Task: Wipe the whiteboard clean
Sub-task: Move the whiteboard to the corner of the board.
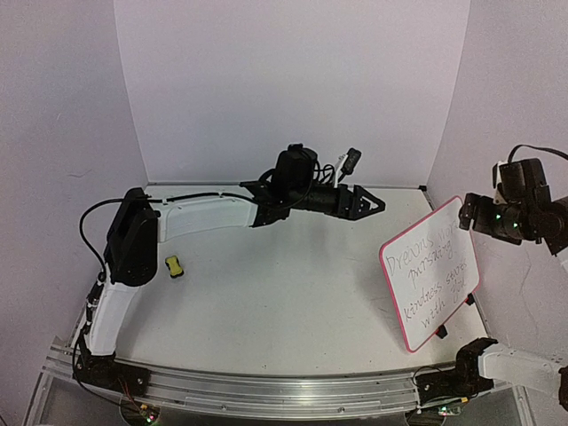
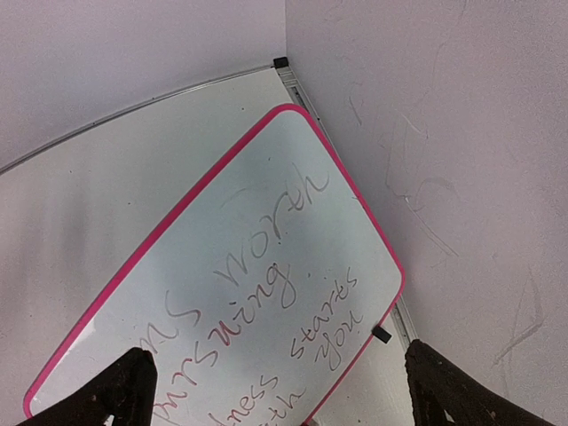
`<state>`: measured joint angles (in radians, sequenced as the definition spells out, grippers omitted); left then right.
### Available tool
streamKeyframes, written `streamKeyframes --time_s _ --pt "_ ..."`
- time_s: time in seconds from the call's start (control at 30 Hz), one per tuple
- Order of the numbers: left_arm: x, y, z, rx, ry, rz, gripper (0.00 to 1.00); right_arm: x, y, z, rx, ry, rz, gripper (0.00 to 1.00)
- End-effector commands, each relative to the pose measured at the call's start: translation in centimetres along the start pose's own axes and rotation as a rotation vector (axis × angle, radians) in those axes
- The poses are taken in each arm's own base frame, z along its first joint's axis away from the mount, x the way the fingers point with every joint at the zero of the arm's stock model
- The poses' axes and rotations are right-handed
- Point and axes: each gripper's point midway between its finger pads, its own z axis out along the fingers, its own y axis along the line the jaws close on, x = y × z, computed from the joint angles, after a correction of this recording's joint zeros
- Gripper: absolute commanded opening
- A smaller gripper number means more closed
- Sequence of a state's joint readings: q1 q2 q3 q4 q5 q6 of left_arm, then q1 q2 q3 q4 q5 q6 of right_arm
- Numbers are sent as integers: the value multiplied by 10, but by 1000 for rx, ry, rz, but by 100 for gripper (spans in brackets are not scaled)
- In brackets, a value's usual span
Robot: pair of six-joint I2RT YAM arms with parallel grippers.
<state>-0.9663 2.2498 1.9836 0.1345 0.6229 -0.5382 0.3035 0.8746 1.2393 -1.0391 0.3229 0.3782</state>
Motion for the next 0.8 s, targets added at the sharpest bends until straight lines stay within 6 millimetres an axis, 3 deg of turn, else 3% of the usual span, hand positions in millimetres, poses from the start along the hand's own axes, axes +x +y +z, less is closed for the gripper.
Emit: streamKeyframes --time_s 0.0,0.37,0.77 --pt "-7 -13 15 -18 2 61 81 -22 9 -9 -39 -43 0 98" --pt "19 -3 43 -81 93 64 72 -56 15 -34 -85 -111 -26 98" --pt "29 -21 48 -50 137 67 64 -49 16 -27 -69 -80 -94 98"
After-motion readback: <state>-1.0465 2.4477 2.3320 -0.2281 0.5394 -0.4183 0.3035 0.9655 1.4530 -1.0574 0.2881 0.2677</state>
